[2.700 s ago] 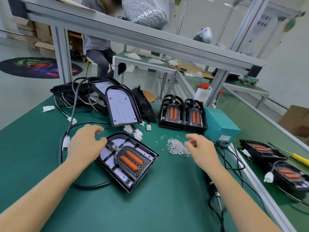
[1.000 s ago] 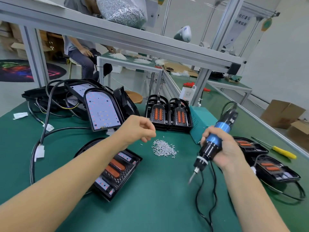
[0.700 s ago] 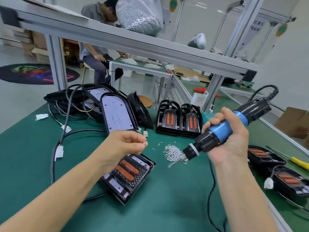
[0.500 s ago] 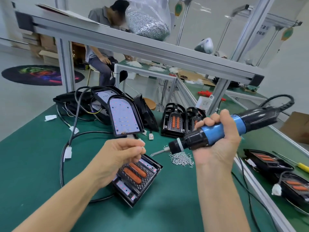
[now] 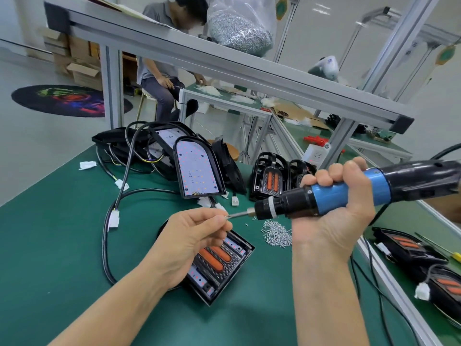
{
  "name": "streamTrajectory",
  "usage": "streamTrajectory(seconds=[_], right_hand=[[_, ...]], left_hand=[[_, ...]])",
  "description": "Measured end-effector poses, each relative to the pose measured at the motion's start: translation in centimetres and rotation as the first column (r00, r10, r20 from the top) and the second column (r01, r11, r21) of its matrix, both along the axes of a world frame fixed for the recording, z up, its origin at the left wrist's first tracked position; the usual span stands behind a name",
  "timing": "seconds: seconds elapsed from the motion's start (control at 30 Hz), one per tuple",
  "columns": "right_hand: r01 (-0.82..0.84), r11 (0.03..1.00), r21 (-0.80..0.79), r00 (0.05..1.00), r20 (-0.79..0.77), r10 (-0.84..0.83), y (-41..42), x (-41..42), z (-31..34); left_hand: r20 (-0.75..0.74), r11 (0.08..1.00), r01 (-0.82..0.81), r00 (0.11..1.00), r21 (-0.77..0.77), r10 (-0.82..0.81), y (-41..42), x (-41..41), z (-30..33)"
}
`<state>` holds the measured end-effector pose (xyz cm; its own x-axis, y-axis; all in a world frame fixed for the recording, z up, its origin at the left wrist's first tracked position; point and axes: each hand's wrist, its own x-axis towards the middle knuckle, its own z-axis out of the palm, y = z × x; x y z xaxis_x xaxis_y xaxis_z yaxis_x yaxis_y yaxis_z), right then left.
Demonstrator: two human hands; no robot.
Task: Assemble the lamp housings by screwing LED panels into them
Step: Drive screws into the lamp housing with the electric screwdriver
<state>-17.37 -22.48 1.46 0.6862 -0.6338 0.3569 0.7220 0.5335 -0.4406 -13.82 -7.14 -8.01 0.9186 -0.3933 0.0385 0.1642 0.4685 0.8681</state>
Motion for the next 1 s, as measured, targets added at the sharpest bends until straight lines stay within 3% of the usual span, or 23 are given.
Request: streamTrajectory(seconds=[0.47,0.6,0.7,0.77,0.9,1.0], right_hand=[[0.021,1.0,-0.003,1.0,0.016,-0.021,0.2,0.0,-0.9],[-0.015,0.992,-0.126,1.0,-0.012,0.013,0.2,-0.5,-1.6],[-0.146,0.966,-0.212,0.987,-0.091,0.13,-0.4,-0.9,-2.1],[-0.198,0.966,-0.165,0.977,-0.115,0.181,-0.7,-0.9,-2.3],[-0.127,0.992,0.023,0.985,-0.114,0.129,-0.2,-0.4,-2.8],[-0.094,0.995,0.015,0.991,-0.098,0.096,0.4,-0.2,-3.2]], left_hand=[[-0.116,0.99,-0.025,0.993,-0.138,0.009,-1.0,-0.4,-0.3],[-0.136,0.982,-0.106,0.987,-0.154,0.085,-1.0,-0.1,-0.3],[-0.156,0.974,-0.169,0.977,-0.151,0.145,-0.7,0.4,-0.5],[-0.168,0.97,-0.186,0.973,-0.154,0.16,-0.5,0.4,-0.7],[-0.134,0.968,-0.189,0.977,-0.165,0.167,-0.6,0.6,-0.6],[-0.128,0.966,-0.201,0.975,-0.162,0.181,-0.5,0.9,-0.7]])
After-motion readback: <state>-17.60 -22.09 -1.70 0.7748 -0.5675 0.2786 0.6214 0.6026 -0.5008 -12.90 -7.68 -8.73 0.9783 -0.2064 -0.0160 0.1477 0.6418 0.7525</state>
